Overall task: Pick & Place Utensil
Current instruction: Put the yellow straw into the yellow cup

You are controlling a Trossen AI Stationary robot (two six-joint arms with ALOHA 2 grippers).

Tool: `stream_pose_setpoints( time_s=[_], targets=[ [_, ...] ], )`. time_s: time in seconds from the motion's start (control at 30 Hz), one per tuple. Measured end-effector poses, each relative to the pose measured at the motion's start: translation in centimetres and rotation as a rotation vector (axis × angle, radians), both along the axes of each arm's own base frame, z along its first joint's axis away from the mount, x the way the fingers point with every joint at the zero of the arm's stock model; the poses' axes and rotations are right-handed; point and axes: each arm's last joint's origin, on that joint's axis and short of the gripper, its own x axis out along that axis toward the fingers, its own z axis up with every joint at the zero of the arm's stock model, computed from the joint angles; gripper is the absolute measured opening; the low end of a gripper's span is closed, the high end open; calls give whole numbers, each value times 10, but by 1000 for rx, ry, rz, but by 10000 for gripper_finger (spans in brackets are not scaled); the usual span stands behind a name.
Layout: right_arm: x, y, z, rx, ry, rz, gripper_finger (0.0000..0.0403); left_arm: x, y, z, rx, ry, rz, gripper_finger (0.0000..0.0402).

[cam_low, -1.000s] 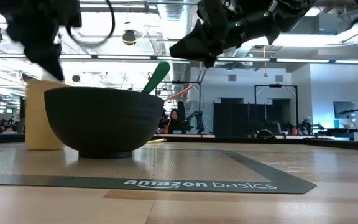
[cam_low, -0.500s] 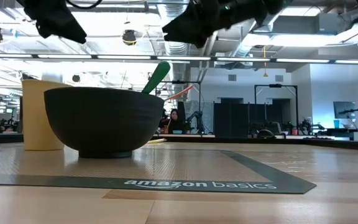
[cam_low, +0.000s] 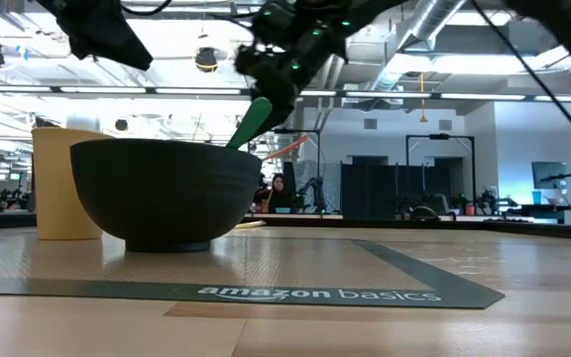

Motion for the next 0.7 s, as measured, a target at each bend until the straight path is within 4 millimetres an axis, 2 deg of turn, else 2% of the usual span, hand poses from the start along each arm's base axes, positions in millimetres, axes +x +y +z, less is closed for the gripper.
stream_pose_setpoints(
  time_s=[0.2, 0.33, 0.5, 0.57, 0.7],
  targets=[
    [30, 5, -12, -18, 8, 50, 164, 2, 9, 0, 0, 0, 60, 106],
    [39, 20, -19, -19, 50, 90, 164, 3, 14, 0, -7, -8, 98, 106],
    [17, 39, -3, -34, 252, 80, 152, 9, 18, -1, -42, -24, 123, 106],
    [4, 45, 12, -2, 305, 44, 144, 17, 20, 0, -35, -41, 124, 106],
    [-19, 57, 52, 24, 286, 12, 128, 43, 25, -5, -40, -45, 69, 106]
  ],
)
